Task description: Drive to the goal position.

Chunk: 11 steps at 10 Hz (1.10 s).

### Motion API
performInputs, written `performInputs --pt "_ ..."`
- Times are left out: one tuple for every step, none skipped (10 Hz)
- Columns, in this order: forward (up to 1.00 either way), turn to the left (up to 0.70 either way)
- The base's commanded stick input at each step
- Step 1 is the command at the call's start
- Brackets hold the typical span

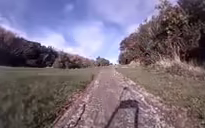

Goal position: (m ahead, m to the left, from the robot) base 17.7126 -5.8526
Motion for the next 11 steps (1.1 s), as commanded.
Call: performInputs --pt "0.70 0.00" --pt "0.70 0.00" --pt "0.70 0.00" --pt "0.70 0.00" --pt "0.70 0.00" --pt "0.70 0.00" --pt "0.70 0.00" --pt "0.70 -0.11" --pt "0.70 -0.13" --pt "0.70 -0.14" --pt "0.70 -0.14"
